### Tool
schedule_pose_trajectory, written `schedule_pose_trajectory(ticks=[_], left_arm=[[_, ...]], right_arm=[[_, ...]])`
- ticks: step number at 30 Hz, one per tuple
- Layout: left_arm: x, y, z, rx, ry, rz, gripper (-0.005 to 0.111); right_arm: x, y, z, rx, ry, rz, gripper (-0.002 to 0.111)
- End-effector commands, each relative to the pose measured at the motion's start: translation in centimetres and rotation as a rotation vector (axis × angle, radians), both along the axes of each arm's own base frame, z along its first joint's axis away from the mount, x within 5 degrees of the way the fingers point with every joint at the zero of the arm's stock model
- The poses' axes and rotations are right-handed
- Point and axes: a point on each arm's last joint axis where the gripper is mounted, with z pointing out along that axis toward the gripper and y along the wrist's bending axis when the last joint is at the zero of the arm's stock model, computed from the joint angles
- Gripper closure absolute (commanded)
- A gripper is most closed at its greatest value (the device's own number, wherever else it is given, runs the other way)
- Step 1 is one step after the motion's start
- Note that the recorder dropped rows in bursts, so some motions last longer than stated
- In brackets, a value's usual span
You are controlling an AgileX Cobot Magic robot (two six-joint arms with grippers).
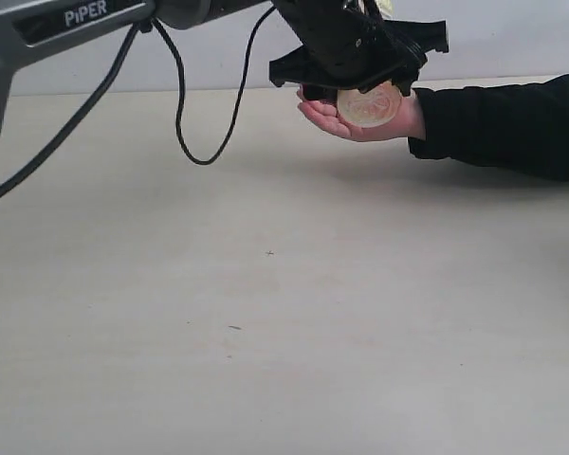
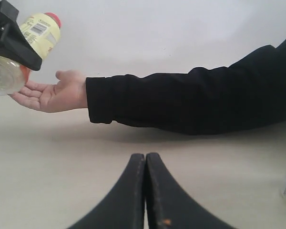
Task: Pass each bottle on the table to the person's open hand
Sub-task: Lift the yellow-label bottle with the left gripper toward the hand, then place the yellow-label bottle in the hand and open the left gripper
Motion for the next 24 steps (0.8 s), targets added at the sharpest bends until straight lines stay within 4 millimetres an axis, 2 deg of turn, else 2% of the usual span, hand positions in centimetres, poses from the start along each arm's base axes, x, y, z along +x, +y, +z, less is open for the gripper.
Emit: schedule_pose_trajectory(ticks=[1, 8, 14, 24], left_arm=[[0.6, -0.6, -0.6, -0.055, -0.026, 0.010, 0.107], [1.4, -0.8, -2.0, -0.092, -0.021, 0.055, 0.107], [2.5, 0.0, -3.1, -0.111, 0.018, 0.124, 0.107], [2.7, 0.1, -3.3, -0.109, 0.020, 0.129, 0.107]], right_arm=[[0.0, 0.0, -0.1, -0.006, -0.006, -0.004, 0.108], [0.0, 0.0, -0.1, -0.006, -0.006, -0.004, 0.108], [0.0, 0.0, -0.1, -0.006, -0.006, -0.004, 0.108], [0.0, 0.0, -0.1, -0.006, -0.006, -0.004, 0.108]])
